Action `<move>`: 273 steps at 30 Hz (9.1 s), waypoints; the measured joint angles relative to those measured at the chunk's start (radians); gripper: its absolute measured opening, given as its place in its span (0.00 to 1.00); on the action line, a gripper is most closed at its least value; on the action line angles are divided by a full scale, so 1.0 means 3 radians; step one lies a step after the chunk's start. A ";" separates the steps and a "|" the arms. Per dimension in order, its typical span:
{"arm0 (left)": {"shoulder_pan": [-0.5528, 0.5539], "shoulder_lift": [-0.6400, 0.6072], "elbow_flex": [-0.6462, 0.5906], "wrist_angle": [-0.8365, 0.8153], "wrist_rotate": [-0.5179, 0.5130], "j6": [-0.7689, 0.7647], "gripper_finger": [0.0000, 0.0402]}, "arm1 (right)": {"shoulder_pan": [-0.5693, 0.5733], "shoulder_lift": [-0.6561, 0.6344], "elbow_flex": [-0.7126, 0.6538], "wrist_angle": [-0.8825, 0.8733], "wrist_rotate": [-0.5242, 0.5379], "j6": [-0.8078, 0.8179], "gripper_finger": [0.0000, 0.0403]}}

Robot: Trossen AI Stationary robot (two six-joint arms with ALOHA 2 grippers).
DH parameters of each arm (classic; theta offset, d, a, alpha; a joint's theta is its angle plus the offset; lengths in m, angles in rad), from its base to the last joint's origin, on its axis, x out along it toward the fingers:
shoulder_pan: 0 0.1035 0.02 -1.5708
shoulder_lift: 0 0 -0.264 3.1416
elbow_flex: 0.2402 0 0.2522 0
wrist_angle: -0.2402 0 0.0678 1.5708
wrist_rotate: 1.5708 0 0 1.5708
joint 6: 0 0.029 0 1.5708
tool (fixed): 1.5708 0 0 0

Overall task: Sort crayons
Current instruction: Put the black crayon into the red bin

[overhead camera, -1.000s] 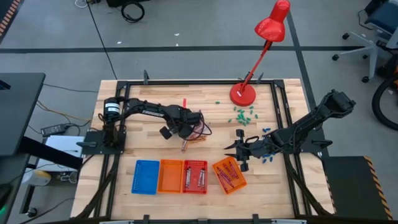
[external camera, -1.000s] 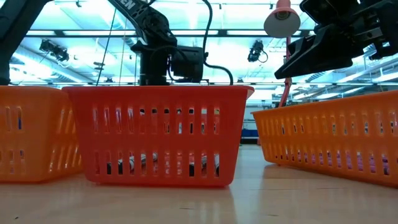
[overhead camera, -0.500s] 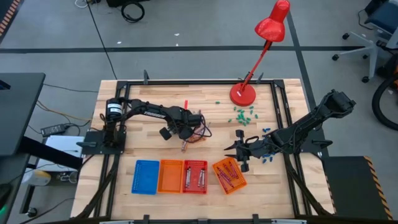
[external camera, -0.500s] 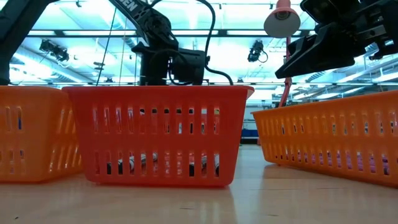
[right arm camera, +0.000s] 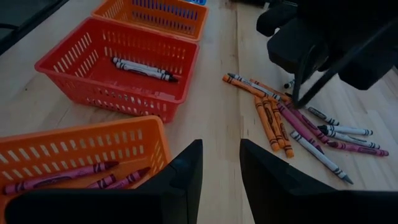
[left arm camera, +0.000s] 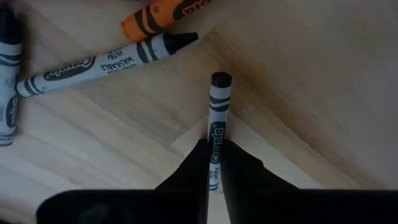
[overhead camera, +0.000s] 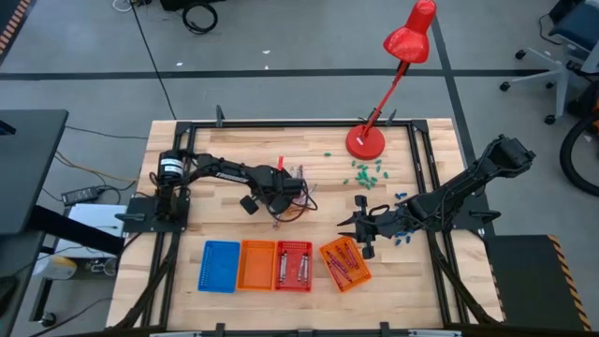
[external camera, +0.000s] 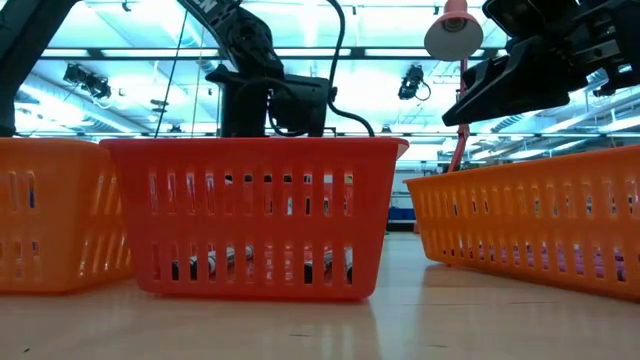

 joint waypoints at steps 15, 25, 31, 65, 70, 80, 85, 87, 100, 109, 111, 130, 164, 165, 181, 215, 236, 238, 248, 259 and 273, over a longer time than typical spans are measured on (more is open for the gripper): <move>-0.0822 -0.0441 0.0005 0.0027 -0.0491 -0.0605 0.08 | 0.0000 0.0000 0.0000 0.0019 0.0001 0.0013 0.28; -0.1597 -0.0504 0.0011 0.0740 -0.1252 -0.0339 0.08 | -0.0005 0.0000 0.0000 0.0016 0.0072 0.0014 0.28; -0.1942 -0.0504 0.0015 0.1538 -0.1556 -0.0121 0.09 | -0.0005 0.0000 0.0000 0.0017 0.0078 0.0014 0.28; -0.2337 -0.0492 0.0019 0.2473 -0.1560 -0.2171 0.09 | -0.0009 0.0000 0.0000 0.0018 0.0097 0.0094 0.28; -0.2339 -0.0495 0.0019 0.2482 -0.1472 -0.3381 0.09 | -0.0009 0.0000 0.0000 0.0018 0.0095 0.0098 0.28; -0.2211 -0.0499 0.0019 0.2368 -0.0657 -0.5270 0.09 | -0.0009 0.0000 0.0000 0.0020 0.0092 0.0100 0.28; -0.2022 -0.0502 0.0019 0.2013 -0.0161 -0.6286 0.09 | -0.0009 -0.0001 0.0000 0.0105 0.0090 0.0073 0.28; -0.1965 -0.0502 0.0019 0.1846 -0.0031 -0.6657 0.09 | -0.0009 0.0000 0.0000 0.0130 0.0090 0.0056 0.28; -0.1842 -0.0503 0.0019 0.1481 0.0157 -0.7319 0.30 | -0.0009 0.0000 0.0000 0.0129 0.0089 -0.0025 0.28; -0.1454 -0.0679 0.0020 0.1397 0.0450 -0.7026 0.40 | -0.0009 0.0000 0.0000 0.0120 0.0072 -0.0023 0.28; -0.1348 -0.0743 0.0020 0.1371 0.0449 -0.6861 0.40 | -0.0009 0.0000 0.0000 0.0119 0.0058 -0.0023 0.28; 0.0018 -0.0623 0.0022 0.0686 0.0458 -0.5582 0.40 | -0.0009 0.0000 0.0000 0.0137 -0.0259 0.0114 0.28; 0.0323 -0.0202 0.0019 0.0972 0.0327 -0.5029 0.34 | -0.0005 0.0000 -0.0001 0.0197 -0.0375 0.0086 0.26; 0.0322 -0.0202 0.0019 0.0970 0.0327 -0.5028 0.34 | -0.0005 0.0000 0.0000 0.0197 -0.0375 0.0086 0.26; 0.0308 -0.0012 0.0035 0.0924 0.0324 -0.4943 0.31 | -0.0005 0.0000 0.0000 0.0196 -0.0376 0.0086 0.25; -0.0532 -0.0699 0.0210 0.0730 0.0425 -0.3401 0.08 | -0.0005 0.0000 0.0000 0.0140 -0.0375 0.0064 0.25; -0.2073 -0.0377 0.0214 0.1971 -0.0254 -0.1532 0.08 | -0.0006 0.0001 0.0000 0.0167 -0.0349 0.0098 0.25; -0.2060 -0.0369 0.0212 0.1886 -0.0264 -0.1529 0.08 | -0.0006 0.0001 0.0000 0.0168 -0.0350 0.0092 0.25; -0.2024 -0.0372 0.0212 0.1930 -0.0429 -0.0780 0.08 | -0.0006 0.0001 -0.0001 0.0171 -0.0348 -0.0163 0.26; -0.1947 -0.0377 0.0212 0.1730 -0.0429 -0.0002 0.17 | -0.0040 0.0001 0.0000 0.0226 -0.0235 0.0152 0.26; -0.1912 -0.0395 0.0214 0.1477 -0.0422 0.0362 0.17 | 0.0098 0.0001 -0.0001 0.0668 0.0215 0.0425 0.26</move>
